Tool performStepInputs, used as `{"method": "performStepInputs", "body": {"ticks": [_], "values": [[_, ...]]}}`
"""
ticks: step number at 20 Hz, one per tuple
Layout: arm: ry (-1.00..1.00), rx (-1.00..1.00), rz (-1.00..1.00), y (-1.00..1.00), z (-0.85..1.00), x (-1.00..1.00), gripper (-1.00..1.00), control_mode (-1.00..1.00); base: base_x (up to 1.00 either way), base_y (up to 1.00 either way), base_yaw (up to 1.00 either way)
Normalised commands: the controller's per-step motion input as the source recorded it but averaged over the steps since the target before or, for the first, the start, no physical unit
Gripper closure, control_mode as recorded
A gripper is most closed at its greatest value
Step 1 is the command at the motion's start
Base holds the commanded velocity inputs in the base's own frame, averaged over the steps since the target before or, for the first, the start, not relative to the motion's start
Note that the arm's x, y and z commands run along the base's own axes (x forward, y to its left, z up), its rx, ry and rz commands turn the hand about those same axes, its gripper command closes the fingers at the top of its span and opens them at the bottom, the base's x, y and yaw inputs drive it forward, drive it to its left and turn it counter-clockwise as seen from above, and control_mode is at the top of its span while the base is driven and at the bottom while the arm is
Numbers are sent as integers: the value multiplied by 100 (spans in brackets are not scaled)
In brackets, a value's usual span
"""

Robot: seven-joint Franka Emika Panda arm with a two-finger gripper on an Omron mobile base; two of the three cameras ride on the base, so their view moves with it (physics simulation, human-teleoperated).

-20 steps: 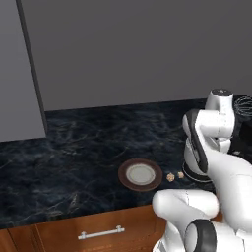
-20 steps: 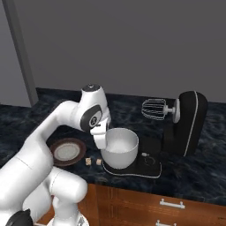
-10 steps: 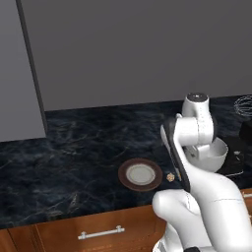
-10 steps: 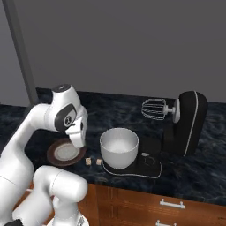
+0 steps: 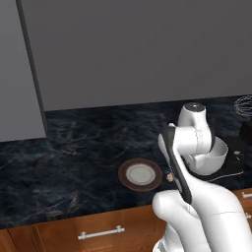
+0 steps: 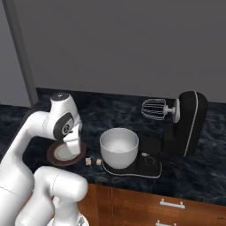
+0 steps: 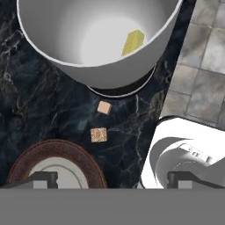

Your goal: Add butter and sugar cubes to the stand mixer bowl and then turn on the stand mixer to begin making frosting.

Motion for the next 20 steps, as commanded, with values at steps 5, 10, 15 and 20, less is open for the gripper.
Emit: {"method": "performStepInputs", "body": {"ticks": [5, 10, 15, 20], "values": [[7, 5, 14, 5, -35, -2, -100, -100, 0, 0, 0], [6, 0, 6, 0, -33, 0, -100, -100, 0, 0, 0], [2, 0, 0, 0, -31, 0, -100, -100, 0, 0, 0], [5, 0, 0, 0, -34, 0, -100, -100, 0, 0, 0]]}}
